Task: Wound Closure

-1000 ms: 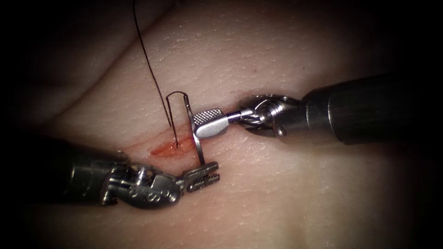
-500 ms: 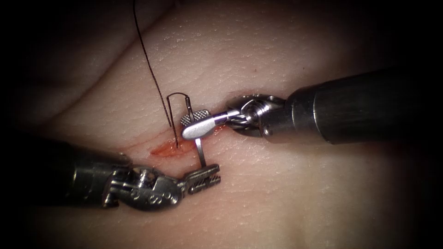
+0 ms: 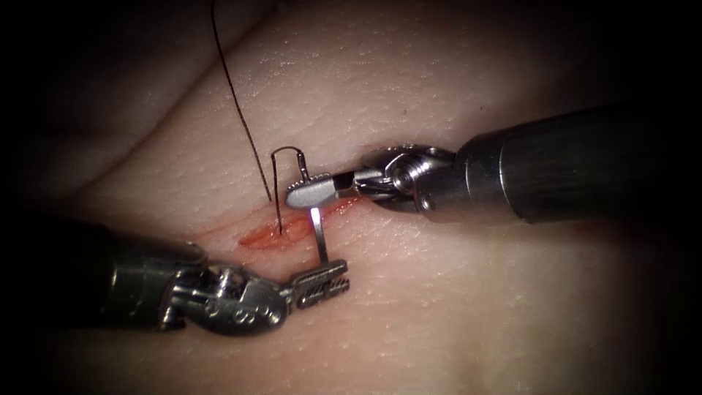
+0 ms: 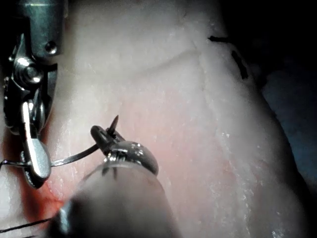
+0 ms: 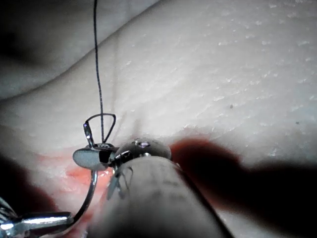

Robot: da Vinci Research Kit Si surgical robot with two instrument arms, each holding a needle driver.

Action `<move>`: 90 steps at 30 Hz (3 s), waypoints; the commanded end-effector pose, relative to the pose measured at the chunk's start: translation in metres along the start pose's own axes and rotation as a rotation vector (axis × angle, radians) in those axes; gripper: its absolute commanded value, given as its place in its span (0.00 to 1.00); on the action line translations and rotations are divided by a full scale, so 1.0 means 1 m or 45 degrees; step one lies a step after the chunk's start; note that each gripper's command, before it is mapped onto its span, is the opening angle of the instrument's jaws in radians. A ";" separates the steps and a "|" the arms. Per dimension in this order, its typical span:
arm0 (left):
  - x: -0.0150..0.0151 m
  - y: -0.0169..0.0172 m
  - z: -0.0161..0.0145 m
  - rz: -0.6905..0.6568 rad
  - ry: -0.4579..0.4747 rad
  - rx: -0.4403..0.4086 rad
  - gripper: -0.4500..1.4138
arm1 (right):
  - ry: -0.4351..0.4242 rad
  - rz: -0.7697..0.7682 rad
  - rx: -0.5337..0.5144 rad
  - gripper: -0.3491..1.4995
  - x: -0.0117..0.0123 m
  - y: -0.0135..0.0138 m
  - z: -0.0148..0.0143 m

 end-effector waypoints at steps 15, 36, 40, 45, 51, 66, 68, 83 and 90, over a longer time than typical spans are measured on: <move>-0.0005 0.0000 -0.0034 -0.440 0.176 -0.146 0.27 | 0.090 -0.334 0.051 0.00 0.0003 0.0014 0.0009; -0.0100 -0.0006 0.0008 -0.725 -0.017 -0.458 0.00 | 0.148 -0.885 0.115 0.00 0.0006 0.0000 0.0019; -0.0108 -0.0006 0.0018 -0.724 -0.072 -0.460 0.00 | 0.161 -0.909 0.110 0.00 0.0011 -0.0002 0.0022; -0.0122 -0.0008 0.0029 -0.735 -0.120 -0.456 0.00 | 0.184 -0.960 0.106 0.00 0.0017 -0.0006 0.0023; -0.0143 -0.0008 0.0038 -0.745 -0.178 -0.461 0.00 | 0.192 -1.032 0.100 0.00 0.0019 -0.0007 0.0024; -0.0171 -0.0009 0.0051 -0.715 -0.435 -0.512 0.00 | 0.233 -1.282 0.071 0.00 0.0028 0.0003 0.0034; -0.0170 -0.0009 0.0050 -0.711 -0.475 -0.540 0.00 | 0.235 -1.297 0.076 0.00 0.0029 0.0005 0.0035; -0.0151 -0.0003 0.0045 -0.748 -0.559 -0.667 0.49 | 0.296 -1.506 0.077 0.00 0.0019 0.0016 0.0050; -0.0144 -0.0005 0.0042 -0.760 -0.563 -0.673 0.62 | 0.316 -1.581 0.102 0.00 0.0017 0.0014 0.0053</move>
